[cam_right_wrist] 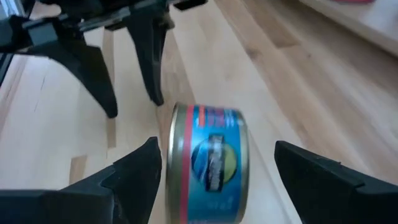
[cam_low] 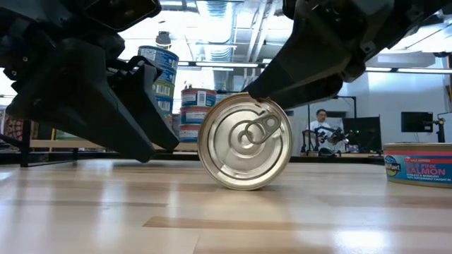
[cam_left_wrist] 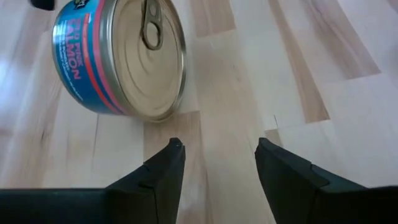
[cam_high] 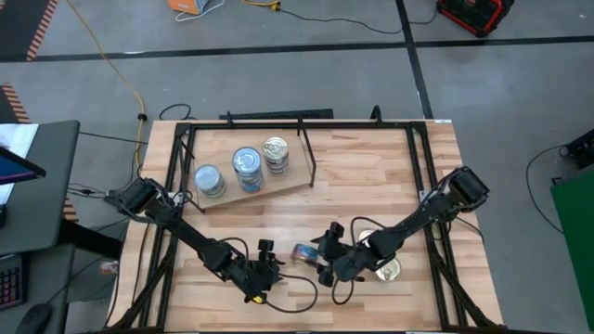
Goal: Stack canned seafood by type on shelf
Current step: Stack the blue pink tuna can on top of the blue pink tuna can on the shelf
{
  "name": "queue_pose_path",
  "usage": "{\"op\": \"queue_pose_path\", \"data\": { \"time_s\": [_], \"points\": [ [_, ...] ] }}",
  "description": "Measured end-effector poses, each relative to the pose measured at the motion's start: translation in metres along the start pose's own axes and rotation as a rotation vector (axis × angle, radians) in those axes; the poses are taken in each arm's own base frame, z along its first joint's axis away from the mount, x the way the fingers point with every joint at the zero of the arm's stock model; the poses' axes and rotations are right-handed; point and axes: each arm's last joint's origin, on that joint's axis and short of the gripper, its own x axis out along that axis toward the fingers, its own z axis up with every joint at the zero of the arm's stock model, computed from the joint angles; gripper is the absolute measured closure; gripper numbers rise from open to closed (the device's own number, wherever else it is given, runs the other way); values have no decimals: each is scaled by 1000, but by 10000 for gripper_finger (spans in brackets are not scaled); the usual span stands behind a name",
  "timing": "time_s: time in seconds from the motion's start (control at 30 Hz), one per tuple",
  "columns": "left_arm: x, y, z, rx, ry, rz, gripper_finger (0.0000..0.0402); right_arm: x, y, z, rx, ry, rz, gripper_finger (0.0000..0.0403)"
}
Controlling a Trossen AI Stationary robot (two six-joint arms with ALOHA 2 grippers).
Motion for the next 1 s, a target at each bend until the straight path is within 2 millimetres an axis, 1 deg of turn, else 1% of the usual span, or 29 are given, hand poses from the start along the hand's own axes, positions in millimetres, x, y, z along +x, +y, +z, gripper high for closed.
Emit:
{"op": "queue_pose_path", "data": {
  "time_s": [0.37,0.57,0.7,0.77,0.87,0.93,1.0],
  "points": [
    [0,1,1,-5,-13,24,212,1,-2,-1,5,16,-11,77],
    [0,1,1,-5,-13,24,212,16,2,-14,-2,21,1,71],
    [0,1,1,-5,-12,25,212,22,2,-22,-42,56,10,69],
    [0,1,1,-9,-13,25,212,23,1,-22,-52,61,15,76],
    [-1,-1,3,-13,-32,21,212,22,1,-20,-77,57,21,100],
    [-8,-5,7,3,-74,26,212,21,1,-19,-101,53,27,120],
    [-19,-8,15,21,-128,29,212,20,1,-16,-114,49,37,142]
  ]
}}
